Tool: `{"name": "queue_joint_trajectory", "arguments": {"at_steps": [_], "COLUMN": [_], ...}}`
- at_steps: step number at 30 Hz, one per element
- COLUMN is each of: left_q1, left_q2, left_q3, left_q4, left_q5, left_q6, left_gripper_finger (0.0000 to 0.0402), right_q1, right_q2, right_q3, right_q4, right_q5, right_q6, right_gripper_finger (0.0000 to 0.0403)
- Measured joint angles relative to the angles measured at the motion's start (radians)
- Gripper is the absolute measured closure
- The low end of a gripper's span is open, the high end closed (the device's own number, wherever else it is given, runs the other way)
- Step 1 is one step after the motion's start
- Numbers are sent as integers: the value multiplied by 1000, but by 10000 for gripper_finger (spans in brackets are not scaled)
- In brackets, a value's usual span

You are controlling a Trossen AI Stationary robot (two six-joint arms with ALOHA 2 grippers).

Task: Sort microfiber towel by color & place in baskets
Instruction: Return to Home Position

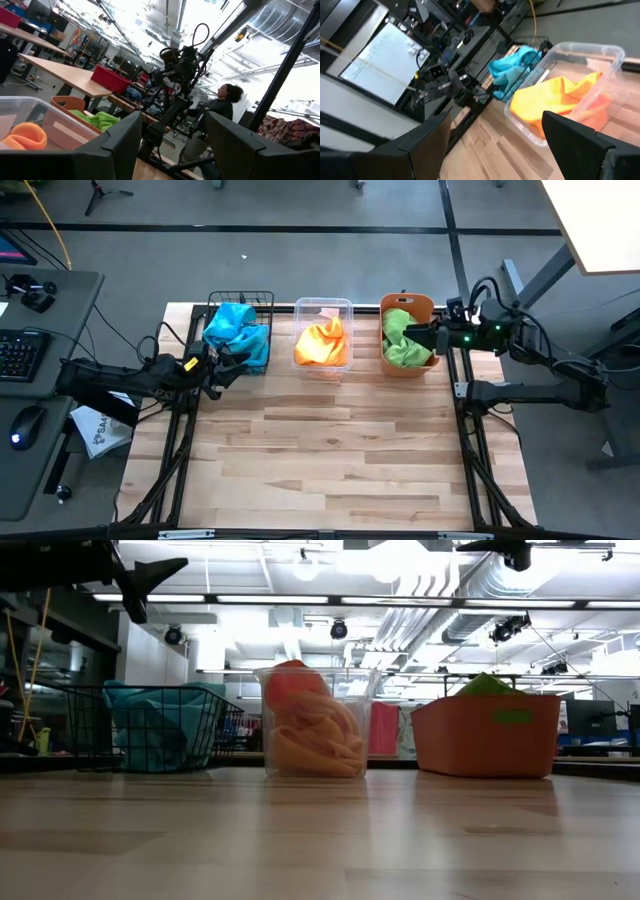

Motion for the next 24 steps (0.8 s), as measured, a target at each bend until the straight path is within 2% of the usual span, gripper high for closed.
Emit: {"name": "queue_joint_trajectory", "arguments": {"at_steps": [8, 16, 20, 24], "left_q1": [0, 0, 0, -1], "left_q2": [0, 0, 0, 1], "left_q3": [0, 0, 1, 1], "left_q4": [-17, -13, -19, -46], "left_q5": [0, 13, 85, 133], "left_q6": [1, -44, -72, -58], "left_gripper_finger": [195, 195, 195, 204], "right_q1": [6, 68, 98, 116], "right_q2": [-32, -114, -154, -172], "right_q3": [0, 0, 0, 0], "right_q4": [-151, -336, -341, -341], "right_q5": [-116, -73, -50, -23], "right_q6": [-28, -48, -60, -81], "right_gripper_finger": [93, 103, 145, 226]}}
